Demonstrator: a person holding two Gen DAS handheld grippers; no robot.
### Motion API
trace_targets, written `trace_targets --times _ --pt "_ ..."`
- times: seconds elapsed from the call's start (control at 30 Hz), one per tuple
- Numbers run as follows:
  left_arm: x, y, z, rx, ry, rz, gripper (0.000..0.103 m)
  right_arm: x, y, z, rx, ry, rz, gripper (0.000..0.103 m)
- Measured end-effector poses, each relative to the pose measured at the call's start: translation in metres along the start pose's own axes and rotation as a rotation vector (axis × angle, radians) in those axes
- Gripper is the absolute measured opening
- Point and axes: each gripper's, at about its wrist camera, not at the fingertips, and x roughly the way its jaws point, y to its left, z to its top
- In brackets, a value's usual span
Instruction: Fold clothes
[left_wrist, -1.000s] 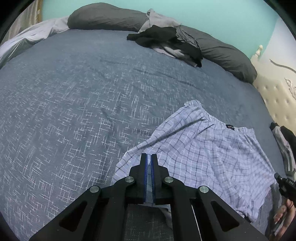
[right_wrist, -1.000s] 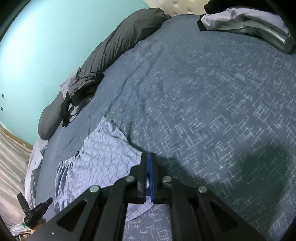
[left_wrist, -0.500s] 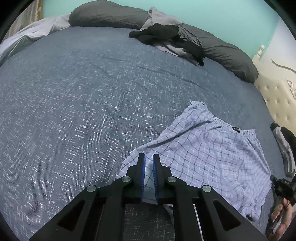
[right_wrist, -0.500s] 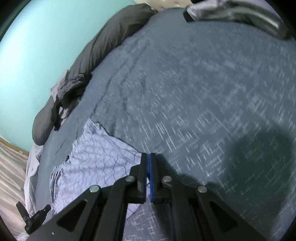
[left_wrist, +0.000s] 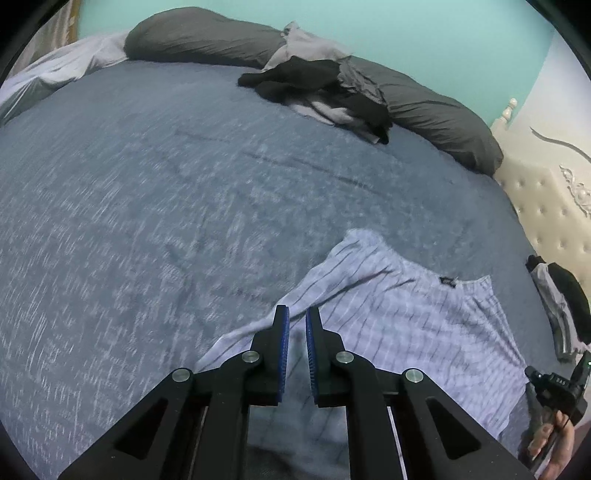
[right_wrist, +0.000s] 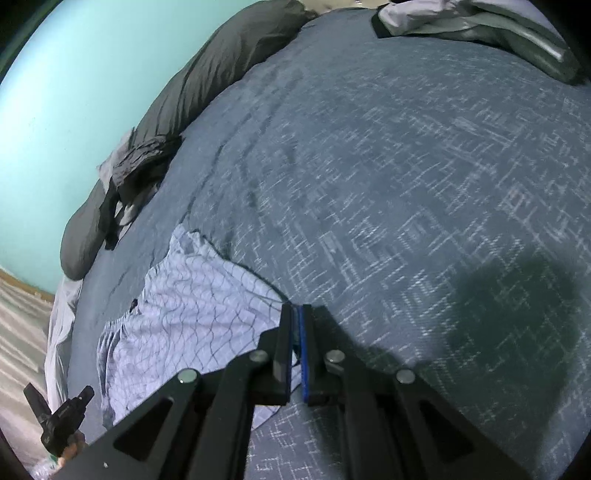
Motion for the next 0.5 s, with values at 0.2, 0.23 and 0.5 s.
trace_targets --times 0.2,0.23,0.5 --pt "0.021 -0.021 0.025 0.011 -0.006 -0.045 0.019 -0.014 0.012 0.011 -0.039 -0.053 0.005 0.018" --pt "0.025 -0.024 0.029 0.012 -0.005 -0.053 0.020 -0.015 0.016 0.013 -0.050 -0.055 0.017 0.028" --pt "0.063 -0.039 0.049 0.029 0.033 -0.074 0.020 0.005 0.061 0.030 -0.154 0.011 0.075 0.030"
